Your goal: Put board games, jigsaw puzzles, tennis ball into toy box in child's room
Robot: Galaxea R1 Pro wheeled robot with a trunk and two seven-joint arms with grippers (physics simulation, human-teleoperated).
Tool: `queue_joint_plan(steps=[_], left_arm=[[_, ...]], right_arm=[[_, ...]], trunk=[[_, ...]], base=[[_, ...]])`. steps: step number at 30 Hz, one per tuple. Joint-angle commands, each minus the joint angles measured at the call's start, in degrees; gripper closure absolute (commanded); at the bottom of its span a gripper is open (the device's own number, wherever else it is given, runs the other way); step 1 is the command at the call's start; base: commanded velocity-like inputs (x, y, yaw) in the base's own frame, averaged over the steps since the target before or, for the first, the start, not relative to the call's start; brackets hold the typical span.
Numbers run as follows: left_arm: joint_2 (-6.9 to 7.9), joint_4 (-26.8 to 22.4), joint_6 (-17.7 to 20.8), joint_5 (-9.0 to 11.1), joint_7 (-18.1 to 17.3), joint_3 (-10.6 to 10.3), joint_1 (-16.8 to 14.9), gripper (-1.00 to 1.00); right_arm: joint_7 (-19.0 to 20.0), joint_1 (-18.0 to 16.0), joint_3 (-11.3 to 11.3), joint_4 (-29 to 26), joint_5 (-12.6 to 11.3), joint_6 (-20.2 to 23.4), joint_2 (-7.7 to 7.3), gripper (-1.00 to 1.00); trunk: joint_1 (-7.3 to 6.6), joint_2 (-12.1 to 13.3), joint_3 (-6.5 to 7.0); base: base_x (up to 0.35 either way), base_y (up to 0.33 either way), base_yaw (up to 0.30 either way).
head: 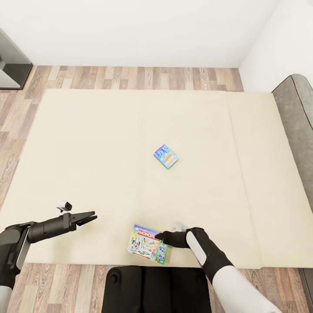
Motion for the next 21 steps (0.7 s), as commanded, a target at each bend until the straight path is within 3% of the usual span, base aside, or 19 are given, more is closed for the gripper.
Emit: queue_joint_plan(steps=[1,21], left_arm=[[0.01,0.0,0.6,-0.1,-0.3,0.0,0.0,-1.00],[0.11,0.0,0.6,-0.1,-0.3,0.2,0.0,-1.00]], right_arm=[[0.2,0.0,0.0,0.4,0.3,0.2,0.00,-1.00],[0.2,0.0,-0.1,2.1,0.3,0.1,0.87,-1.00]], trunk=[[0.03,-0.1,-0.06],[0.03,-0.1,-0.06]], base=[[0.000,0.000,0.000],[0.000,0.000,0.000]])
